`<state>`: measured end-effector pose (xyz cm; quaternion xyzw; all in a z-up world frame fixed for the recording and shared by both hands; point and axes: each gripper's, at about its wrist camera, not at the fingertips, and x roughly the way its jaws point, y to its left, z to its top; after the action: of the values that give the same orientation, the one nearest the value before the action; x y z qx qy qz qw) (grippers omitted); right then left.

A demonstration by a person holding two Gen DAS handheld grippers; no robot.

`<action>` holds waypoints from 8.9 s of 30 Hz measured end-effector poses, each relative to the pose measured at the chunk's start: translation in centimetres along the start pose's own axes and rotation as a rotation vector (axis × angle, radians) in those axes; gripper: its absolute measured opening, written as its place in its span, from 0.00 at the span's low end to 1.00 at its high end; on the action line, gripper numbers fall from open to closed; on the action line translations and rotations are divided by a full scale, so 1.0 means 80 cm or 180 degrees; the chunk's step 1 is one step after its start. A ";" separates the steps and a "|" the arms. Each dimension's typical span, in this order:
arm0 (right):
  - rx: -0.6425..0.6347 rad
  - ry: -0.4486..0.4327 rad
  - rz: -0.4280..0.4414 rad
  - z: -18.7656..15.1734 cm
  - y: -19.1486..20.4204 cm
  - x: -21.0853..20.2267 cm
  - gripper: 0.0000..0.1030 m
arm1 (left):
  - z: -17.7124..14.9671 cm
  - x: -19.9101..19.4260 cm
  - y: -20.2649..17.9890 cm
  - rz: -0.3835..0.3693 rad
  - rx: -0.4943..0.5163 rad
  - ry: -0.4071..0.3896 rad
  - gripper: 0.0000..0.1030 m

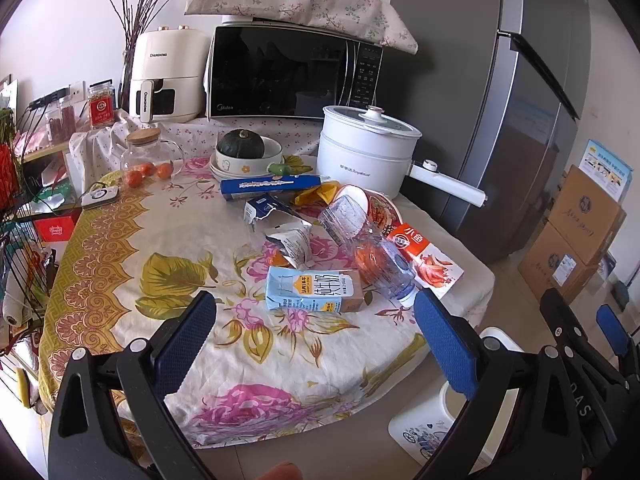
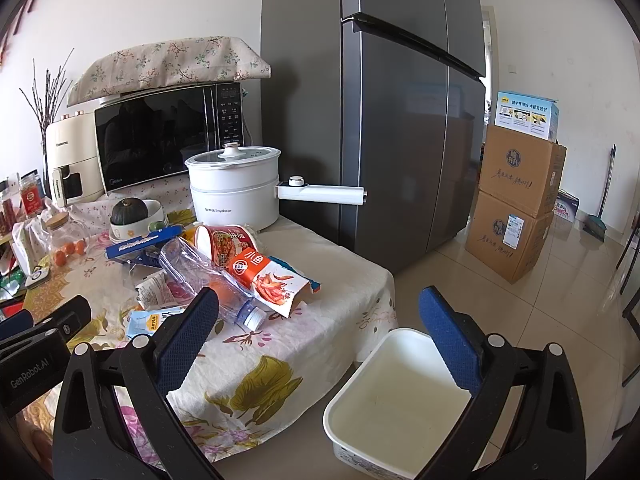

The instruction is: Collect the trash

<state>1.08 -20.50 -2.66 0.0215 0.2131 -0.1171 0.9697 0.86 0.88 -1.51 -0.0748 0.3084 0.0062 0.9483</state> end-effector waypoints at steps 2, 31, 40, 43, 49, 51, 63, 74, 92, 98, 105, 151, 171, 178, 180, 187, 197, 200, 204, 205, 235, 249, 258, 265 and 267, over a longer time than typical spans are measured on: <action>-0.0004 0.0003 -0.0001 0.000 0.000 0.000 0.93 | 0.000 0.000 0.000 -0.0001 0.0001 0.0005 0.94; 0.1172 0.1126 0.0668 -0.006 -0.079 0.072 0.93 | 0.014 0.079 0.079 -0.0173 -0.0887 0.0787 0.93; 0.1718 0.1515 0.0936 -0.015 -0.086 0.110 0.93 | 0.031 0.154 0.120 -0.0972 -0.1368 0.1098 0.93; 0.1816 0.1649 0.1075 -0.017 -0.081 0.119 0.93 | 0.039 0.172 0.112 -0.0808 -0.0986 0.1137 0.94; 0.1633 0.1681 0.1195 -0.009 -0.064 0.123 0.93 | 0.034 0.208 0.114 -0.0584 -0.0785 0.1305 0.94; 0.1614 0.1720 0.1191 -0.010 -0.061 0.130 0.93 | 0.040 0.222 0.124 -0.0742 -0.1082 0.1348 0.94; 0.1741 0.1976 0.1151 -0.028 -0.055 0.174 0.93 | 0.029 0.262 0.123 -0.0933 -0.1424 0.1597 0.92; 0.1511 0.1994 0.1094 -0.029 -0.043 0.182 0.93 | 0.047 0.304 0.096 -0.0606 -0.1040 0.1377 0.51; 0.1263 0.2249 0.1603 -0.057 0.051 0.209 0.93 | 0.071 0.177 0.116 -0.1029 -0.0813 0.0951 0.03; -0.1036 0.1198 0.1629 -0.032 0.174 0.161 0.93 | 0.110 0.111 0.140 -0.0953 -0.0624 0.0488 0.03; -0.3131 0.1191 0.1811 -0.070 0.282 0.171 0.76 | 0.141 0.080 0.199 -0.0987 -0.0908 0.0174 0.04; -0.0457 0.0295 0.1591 0.049 0.161 0.123 0.51 | 0.117 0.089 0.158 -0.1055 -0.0888 0.0184 0.04; 0.0271 0.0224 0.0436 0.054 -0.045 0.111 0.51 | 0.096 0.100 -0.013 -0.1731 -0.0421 0.0316 0.04; 0.0626 0.0366 0.0058 0.041 -0.117 0.110 0.52 | 0.068 0.093 -0.072 -0.1870 -0.0047 0.0409 0.04; 0.0641 0.0385 -0.0061 0.035 -0.127 0.108 0.52 | 0.060 0.092 -0.086 -0.1910 0.0025 0.0450 0.04; 0.0648 0.0849 -0.0437 -0.003 -0.163 0.118 0.52 | 0.040 0.094 -0.139 -0.2099 0.0159 0.0611 0.04; 0.0856 0.1264 -0.0638 -0.044 -0.214 0.126 0.73 | -0.008 0.109 -0.221 -0.2345 0.0467 0.0951 0.04; 0.0970 0.1191 -0.0819 -0.042 -0.234 0.122 0.81 | -0.030 0.123 -0.248 -0.2379 0.0581 0.1154 0.04; 0.1126 0.1175 -0.0914 -0.041 -0.259 0.123 0.84 | -0.069 0.144 -0.282 -0.2365 0.0796 0.1514 0.04; 0.1163 0.1167 -0.0924 -0.041 -0.265 0.123 0.84 | -0.082 0.150 -0.291 -0.2331 0.0872 0.1613 0.04; 0.0565 0.0606 -0.1157 -0.002 -0.205 0.109 0.93 | -0.001 0.118 -0.236 -0.1123 0.0778 0.0452 0.91; 0.0475 0.0507 -0.0937 0.017 -0.135 0.137 0.93 | 0.030 0.133 -0.171 -0.0806 0.0565 0.0365 0.91; 0.0369 0.0554 -0.0636 0.020 -0.059 0.174 0.93 | 0.055 0.167 -0.103 -0.0580 0.0159 0.0510 0.91; 0.0320 0.0575 -0.0399 0.022 -0.005 0.198 0.93 | 0.071 0.197 -0.037 -0.0346 -0.0183 0.0608 0.91; 0.0261 0.0567 -0.0326 0.024 0.015 0.205 0.93 | 0.075 0.205 -0.019 -0.0274 -0.0253 0.0621 0.91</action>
<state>16.65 -23.07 -7.78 0.0606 0.2943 -0.1728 0.9380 17.74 -0.33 -6.10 -0.1258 0.3952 -0.0296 0.9095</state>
